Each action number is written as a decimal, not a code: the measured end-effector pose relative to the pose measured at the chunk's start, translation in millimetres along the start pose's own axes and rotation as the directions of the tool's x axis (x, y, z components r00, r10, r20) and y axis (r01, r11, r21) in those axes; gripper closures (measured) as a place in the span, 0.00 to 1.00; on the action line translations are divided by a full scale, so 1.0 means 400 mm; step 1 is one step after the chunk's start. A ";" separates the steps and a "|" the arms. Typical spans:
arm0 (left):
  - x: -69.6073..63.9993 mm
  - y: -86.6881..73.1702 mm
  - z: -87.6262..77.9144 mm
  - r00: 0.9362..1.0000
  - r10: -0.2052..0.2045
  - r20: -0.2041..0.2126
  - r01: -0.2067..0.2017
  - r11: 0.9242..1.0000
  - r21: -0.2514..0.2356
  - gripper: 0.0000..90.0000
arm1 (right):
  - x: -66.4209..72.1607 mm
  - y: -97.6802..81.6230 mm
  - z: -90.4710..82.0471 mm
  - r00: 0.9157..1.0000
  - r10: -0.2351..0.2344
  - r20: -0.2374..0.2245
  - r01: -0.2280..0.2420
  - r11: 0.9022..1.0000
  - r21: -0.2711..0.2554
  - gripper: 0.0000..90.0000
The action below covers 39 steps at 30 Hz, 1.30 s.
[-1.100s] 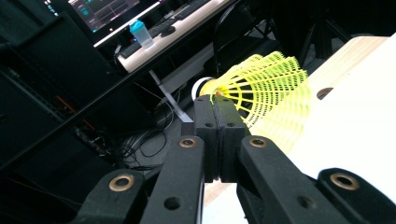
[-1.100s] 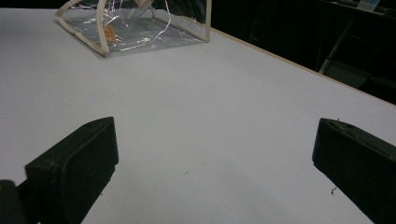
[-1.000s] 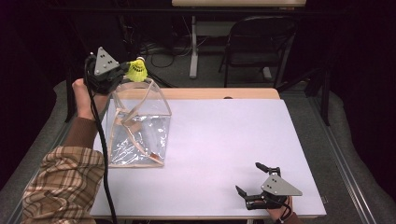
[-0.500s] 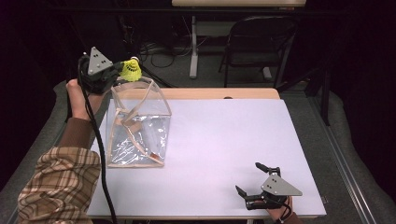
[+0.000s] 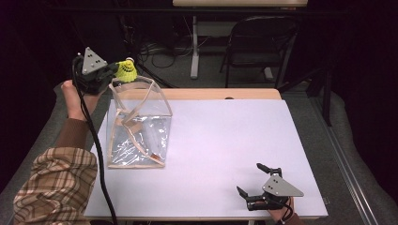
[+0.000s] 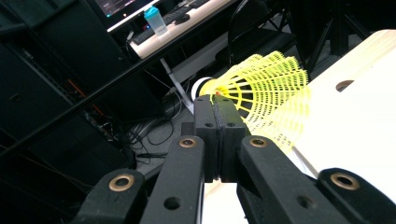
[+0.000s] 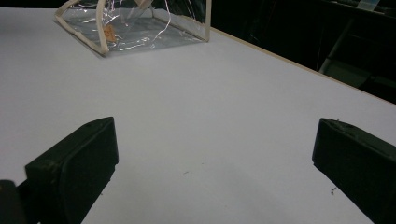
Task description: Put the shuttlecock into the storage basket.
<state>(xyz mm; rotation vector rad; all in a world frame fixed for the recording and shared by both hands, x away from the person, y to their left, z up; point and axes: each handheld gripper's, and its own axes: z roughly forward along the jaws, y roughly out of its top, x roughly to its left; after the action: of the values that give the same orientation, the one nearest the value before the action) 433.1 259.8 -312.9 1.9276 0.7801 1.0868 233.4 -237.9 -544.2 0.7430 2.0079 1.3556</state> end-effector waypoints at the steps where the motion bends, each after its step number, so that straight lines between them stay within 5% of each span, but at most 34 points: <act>1: 0.000 0.000 0.000 1.000 0.000 0.000 0.000 1.000 0.000 1.00 | 0.000 0.000 0.000 1.000 0.000 0.000 0.000 1.000 0.000 0.00; 39: 0.000 -0.038 0.037 0.996 -0.052 0.077 0.047 0.996 0.070 1.00 | 0.001 0.000 0.000 1.000 0.001 0.001 -0.001 1.000 -0.002 0.00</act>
<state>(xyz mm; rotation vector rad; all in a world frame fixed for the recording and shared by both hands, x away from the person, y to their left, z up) 444.3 262.6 -330.8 1.9845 0.8262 0.9599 233.2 -237.8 -544.2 0.7443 2.0052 1.3574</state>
